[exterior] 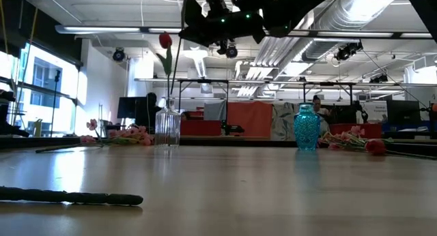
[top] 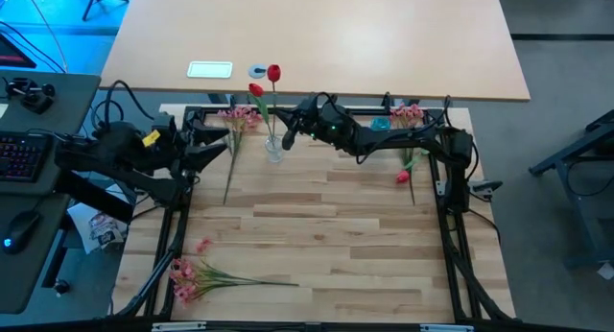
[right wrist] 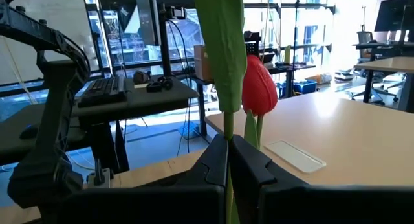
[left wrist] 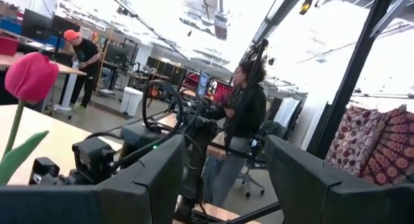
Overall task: Sort flowers into vase by color
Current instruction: Put the bottom red flower into the transparent vase, then put the red flower into the transparent vase
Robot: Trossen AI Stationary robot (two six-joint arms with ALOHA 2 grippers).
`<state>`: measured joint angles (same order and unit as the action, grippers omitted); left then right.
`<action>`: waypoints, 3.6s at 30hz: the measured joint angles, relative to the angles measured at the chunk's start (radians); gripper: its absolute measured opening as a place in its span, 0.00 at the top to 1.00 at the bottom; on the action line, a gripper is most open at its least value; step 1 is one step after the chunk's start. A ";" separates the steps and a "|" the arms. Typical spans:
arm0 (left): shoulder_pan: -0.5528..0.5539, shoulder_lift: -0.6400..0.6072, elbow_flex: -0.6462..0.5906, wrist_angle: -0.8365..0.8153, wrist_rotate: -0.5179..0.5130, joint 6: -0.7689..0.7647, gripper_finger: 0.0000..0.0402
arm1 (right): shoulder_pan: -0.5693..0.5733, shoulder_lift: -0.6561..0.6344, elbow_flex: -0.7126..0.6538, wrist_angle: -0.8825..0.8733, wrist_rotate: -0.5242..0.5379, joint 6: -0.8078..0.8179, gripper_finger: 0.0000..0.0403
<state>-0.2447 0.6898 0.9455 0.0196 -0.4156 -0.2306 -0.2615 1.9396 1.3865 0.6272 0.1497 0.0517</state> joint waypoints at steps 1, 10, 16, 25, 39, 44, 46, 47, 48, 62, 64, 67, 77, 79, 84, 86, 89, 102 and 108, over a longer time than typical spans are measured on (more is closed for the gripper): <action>0.000 -0.004 0.000 0.000 0.000 0.000 0.50 | 0.000 0.000 0.000 -0.003 0.000 0.000 1.00; 0.001 -0.017 0.000 0.003 0.000 0.021 0.50 | 0.000 0.034 0.000 0.025 0.016 0.041 1.00; 0.001 -0.018 0.000 0.009 0.000 0.023 0.50 | 0.010 0.060 0.000 0.017 0.050 0.028 1.00; 0.001 -0.023 0.000 0.009 0.000 -0.002 0.50 | 0.010 0.059 0.000 -0.042 0.055 0.053 1.00; 0.001 -0.030 0.000 0.011 0.000 -0.003 0.50 | 0.034 0.059 0.103 -0.231 -0.005 0.128 0.48; 0.001 -0.030 0.000 0.011 0.000 -0.004 0.50 | 0.032 0.059 0.212 -0.449 -0.004 0.044 0.29; 0.001 -0.030 0.000 0.011 0.000 -0.004 0.50 | 0.030 0.058 0.263 -0.564 -0.005 0.028 0.25; 0.001 -0.030 0.000 0.011 0.000 -0.004 0.50 | 0.027 0.058 0.287 -0.622 -0.006 0.016 0.23; 0.001 -0.030 0.000 0.011 0.000 -0.004 0.50 | 0.026 0.058 0.310 -0.677 -0.013 0.000 0.22; 0.001 -0.028 0.000 0.008 0.000 -0.003 0.50 | 0.007 0.027 0.580 -1.311 -0.083 -0.256 0.22; 0.001 -0.027 0.000 0.005 0.000 -0.003 0.50 | 0.001 0.004 0.595 -1.372 -0.085 -0.264 0.22; 0.001 -0.025 0.000 0.003 0.000 -0.007 0.50 | -0.003 -0.036 0.597 -1.480 -0.094 -0.277 0.22; 0.002 -0.003 0.000 0.001 0.001 -0.042 0.50 | -0.009 -0.087 0.526 -1.827 -0.159 -0.176 0.22; 0.002 0.004 0.000 0.001 0.001 -0.047 0.50 | 0.007 -0.133 0.400 -1.815 -0.160 -0.153 0.22; 0.002 0.019 0.000 0.000 0.024 -0.075 0.50 | 0.062 -0.372 -0.031 -1.631 -0.159 0.042 0.22; 0.002 0.022 0.000 -0.001 0.030 -0.076 0.50 | 0.086 -0.478 -0.177 -1.579 -0.108 0.210 0.22; 0.002 0.030 0.000 0.000 0.020 -0.074 0.50 | 0.094 -0.628 -0.332 -1.566 -0.021 0.554 0.22; 0.002 0.042 0.000 0.000 0.010 -0.073 0.50 | -0.047 -0.893 -0.719 -1.686 0.246 1.496 0.22; 0.002 0.041 0.000 0.000 0.010 -0.073 0.50 | -0.153 -0.883 -0.797 -1.687 0.354 1.604 0.22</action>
<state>-0.2428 0.7311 0.9459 0.0196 -0.4053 -0.3035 -0.4144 1.0564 0.5896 -1.0596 0.5038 1.6561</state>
